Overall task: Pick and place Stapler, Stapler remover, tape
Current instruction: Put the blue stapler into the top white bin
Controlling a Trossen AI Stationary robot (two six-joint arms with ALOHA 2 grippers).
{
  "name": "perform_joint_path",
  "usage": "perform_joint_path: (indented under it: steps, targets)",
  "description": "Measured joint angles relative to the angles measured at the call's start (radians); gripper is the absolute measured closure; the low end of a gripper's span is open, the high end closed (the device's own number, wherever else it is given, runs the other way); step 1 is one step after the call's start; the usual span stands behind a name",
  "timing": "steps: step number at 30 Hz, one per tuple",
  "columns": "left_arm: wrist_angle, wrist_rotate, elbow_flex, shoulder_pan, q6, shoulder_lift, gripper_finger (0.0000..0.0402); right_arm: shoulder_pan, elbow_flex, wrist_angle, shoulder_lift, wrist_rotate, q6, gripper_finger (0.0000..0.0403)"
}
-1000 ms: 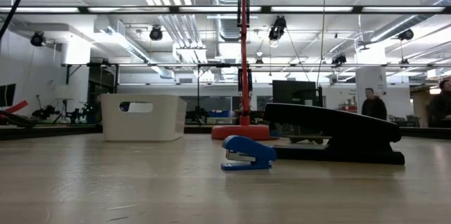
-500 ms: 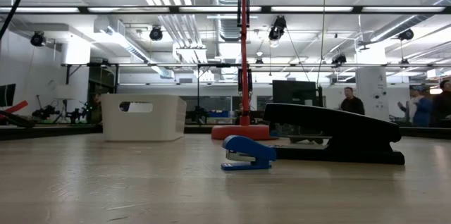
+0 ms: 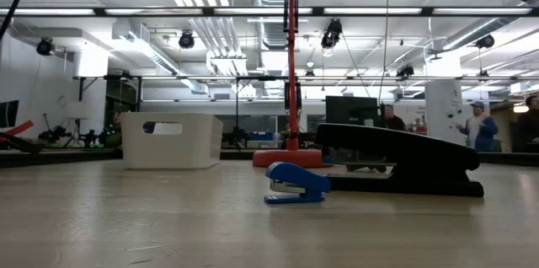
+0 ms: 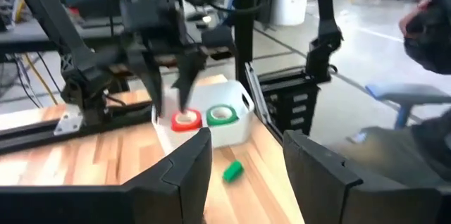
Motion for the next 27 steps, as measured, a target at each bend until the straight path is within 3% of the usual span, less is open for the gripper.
perform_joint_path:
  steps: [5,10,20,27]
  targets:
    - [-0.117,-0.02,0.001,-0.009,-0.037,-0.015,0.0223,-0.011,0.0,0.097,0.0,0.238,-0.228,0.028]
    - [-0.143,-0.056,0.001,-0.007,-0.074,0.003,0.0223,-0.023,0.0,0.193,0.0,0.373,-0.381,0.0286]
    - [-0.15,-0.115,0.0,-0.006,-0.065,0.004,0.0223,-0.035,0.0,0.217,0.0,0.504,-0.413,0.0301]
    - [-0.151,-0.197,0.0,-0.006,-0.057,0.004,0.0223,-0.068,-0.015,0.211,0.0,0.51,-0.386,0.0312]
